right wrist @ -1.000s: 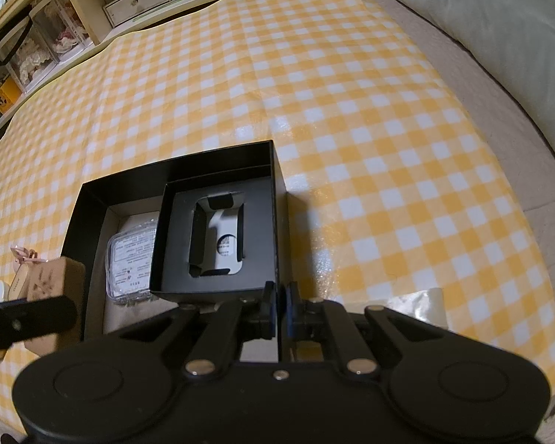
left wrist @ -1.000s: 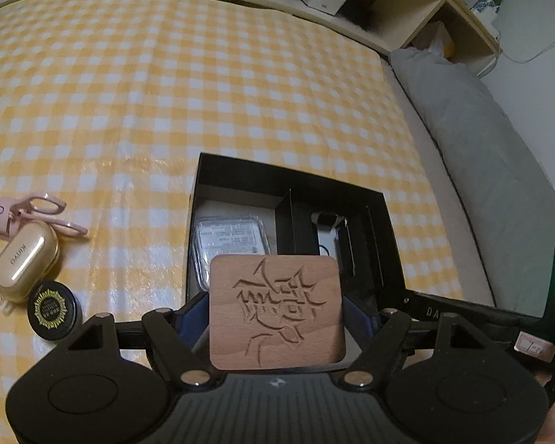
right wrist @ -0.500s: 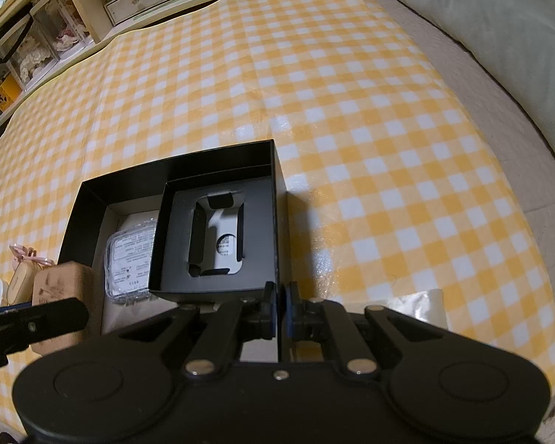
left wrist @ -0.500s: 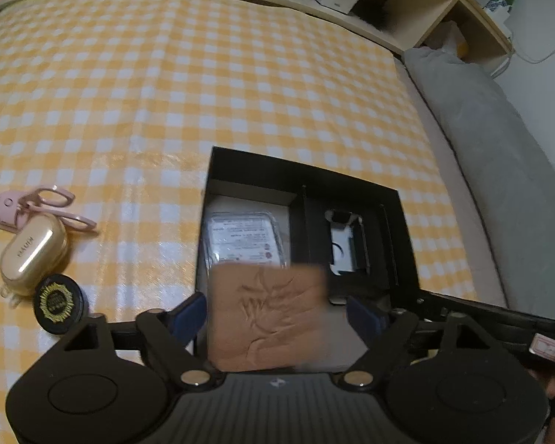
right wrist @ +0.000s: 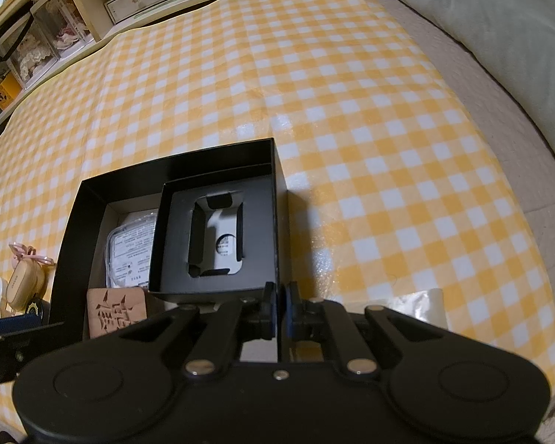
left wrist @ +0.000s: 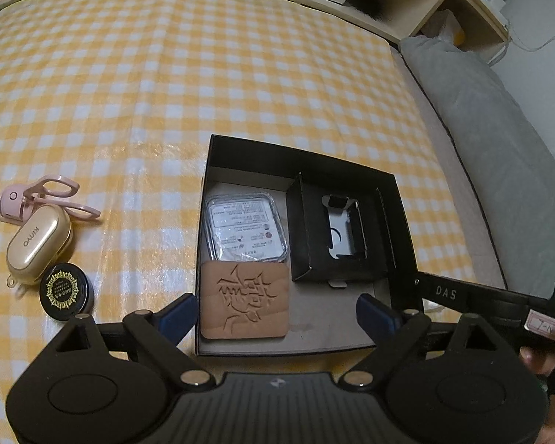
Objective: Organize rigid objects
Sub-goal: 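Open the left tool to release the wooden block inside the box, then move the left tool to the oval wooden piece and grasp it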
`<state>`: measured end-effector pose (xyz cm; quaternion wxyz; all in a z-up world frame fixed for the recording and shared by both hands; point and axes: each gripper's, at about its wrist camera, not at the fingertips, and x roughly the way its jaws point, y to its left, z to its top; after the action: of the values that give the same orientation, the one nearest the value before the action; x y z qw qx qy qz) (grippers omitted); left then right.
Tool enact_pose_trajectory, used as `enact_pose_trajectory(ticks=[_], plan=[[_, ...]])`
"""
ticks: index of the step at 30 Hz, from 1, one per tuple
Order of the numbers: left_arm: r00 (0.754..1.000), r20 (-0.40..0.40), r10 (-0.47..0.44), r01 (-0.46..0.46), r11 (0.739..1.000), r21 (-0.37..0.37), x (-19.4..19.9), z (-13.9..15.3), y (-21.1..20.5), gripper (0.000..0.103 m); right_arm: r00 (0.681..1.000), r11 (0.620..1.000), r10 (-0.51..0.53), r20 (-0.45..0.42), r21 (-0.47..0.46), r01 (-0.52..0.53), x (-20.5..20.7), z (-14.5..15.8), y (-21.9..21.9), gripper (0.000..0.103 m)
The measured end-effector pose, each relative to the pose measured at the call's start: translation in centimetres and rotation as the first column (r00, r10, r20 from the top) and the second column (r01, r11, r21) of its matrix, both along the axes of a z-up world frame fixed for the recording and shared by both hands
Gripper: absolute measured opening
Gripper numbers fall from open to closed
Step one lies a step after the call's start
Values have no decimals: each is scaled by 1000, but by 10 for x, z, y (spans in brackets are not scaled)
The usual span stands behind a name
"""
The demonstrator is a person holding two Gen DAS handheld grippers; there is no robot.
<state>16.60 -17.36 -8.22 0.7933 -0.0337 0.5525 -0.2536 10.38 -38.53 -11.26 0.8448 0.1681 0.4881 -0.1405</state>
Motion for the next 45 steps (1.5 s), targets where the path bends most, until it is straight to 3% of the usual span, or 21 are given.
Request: enact_pose_trajectory(ticks=[5, 9, 21, 26, 31, 37, 45], plan=[[1000, -7, -22, 22, 1000, 0, -6, 2, 2, 93, 1000, 1000, 0, 0, 0, 0, 0, 0, 0, 6], [999, 2, -36, 36, 999, -9, -12, 7, 5, 99, 1000, 1000, 0, 0, -1, 0, 0, 0, 0, 6], [989, 112, -91, 92, 996, 0, -29, 24, 29, 103, 1000, 1000, 4, -4, -4, -4, 1, -2, -1, 6], [981, 190, -23, 24, 1000, 1, -15, 40, 51, 103, 1000, 1000, 6, -6, -6, -6, 1, -2, -2, 6], [965, 234, 118, -121, 993, -2, 16, 53, 80, 103, 1000, 1000, 6, -5, -5, -6, 2, -2, -1, 6], [931, 147, 335, -333, 942, -38, 50, 49, 133, 103, 1000, 1000, 5, -6, -6, -5, 2, -2, -1, 6], [783, 43, 621, -621, 775, 117, 66, 10, 186, 103, 1000, 1000, 7, -7, -8, -7, 2, -2, 0, 6]])
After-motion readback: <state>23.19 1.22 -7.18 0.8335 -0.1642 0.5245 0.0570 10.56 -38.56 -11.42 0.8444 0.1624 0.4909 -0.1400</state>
